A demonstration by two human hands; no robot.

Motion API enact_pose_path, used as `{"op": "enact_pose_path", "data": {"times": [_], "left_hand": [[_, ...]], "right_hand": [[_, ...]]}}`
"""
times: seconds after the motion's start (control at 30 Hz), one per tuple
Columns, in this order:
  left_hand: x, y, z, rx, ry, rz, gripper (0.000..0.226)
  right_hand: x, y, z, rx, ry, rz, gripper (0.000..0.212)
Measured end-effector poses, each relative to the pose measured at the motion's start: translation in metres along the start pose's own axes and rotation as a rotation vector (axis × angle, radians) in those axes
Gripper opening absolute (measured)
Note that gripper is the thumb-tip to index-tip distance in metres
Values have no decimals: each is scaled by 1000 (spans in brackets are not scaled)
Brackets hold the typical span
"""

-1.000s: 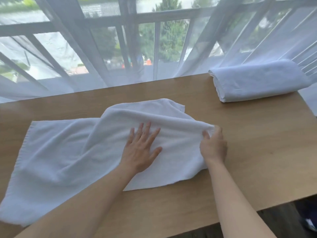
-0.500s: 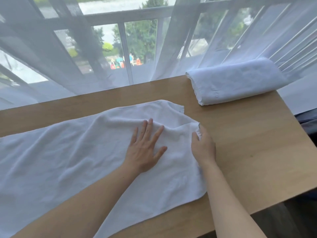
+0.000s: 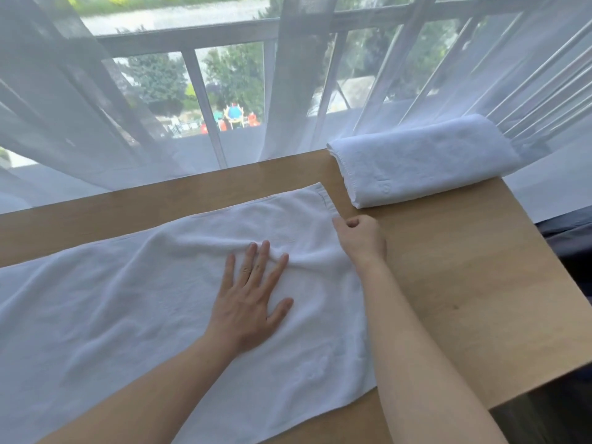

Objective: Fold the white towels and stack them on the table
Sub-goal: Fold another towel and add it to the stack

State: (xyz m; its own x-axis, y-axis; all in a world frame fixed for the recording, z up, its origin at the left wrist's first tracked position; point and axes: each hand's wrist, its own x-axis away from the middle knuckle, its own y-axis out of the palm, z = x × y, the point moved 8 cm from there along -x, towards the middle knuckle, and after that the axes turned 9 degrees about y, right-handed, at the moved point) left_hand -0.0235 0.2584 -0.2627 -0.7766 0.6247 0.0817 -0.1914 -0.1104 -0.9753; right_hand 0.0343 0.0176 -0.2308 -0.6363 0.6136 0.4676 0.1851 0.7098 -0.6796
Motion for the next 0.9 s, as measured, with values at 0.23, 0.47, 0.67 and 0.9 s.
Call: {"op": "enact_pose_path", "data": {"times": [0.23, 0.47, 0.67, 0.9], "left_hand": [[-2, 0, -2, -5, 1, -39, 77], [-2, -4, -4, 91, -25, 2, 72], [40, -14, -59, 20, -326, 29, 70], [41, -10, -101, -26, -400, -51, 78]], "right_hand": [[1, 10, -45, 73, -229, 161, 9], [74, 39, -43, 299, -701, 286, 48], [64, 67, 13, 611, -588, 65, 60], [82, 80, -9, 644, -706, 104, 53]]}}
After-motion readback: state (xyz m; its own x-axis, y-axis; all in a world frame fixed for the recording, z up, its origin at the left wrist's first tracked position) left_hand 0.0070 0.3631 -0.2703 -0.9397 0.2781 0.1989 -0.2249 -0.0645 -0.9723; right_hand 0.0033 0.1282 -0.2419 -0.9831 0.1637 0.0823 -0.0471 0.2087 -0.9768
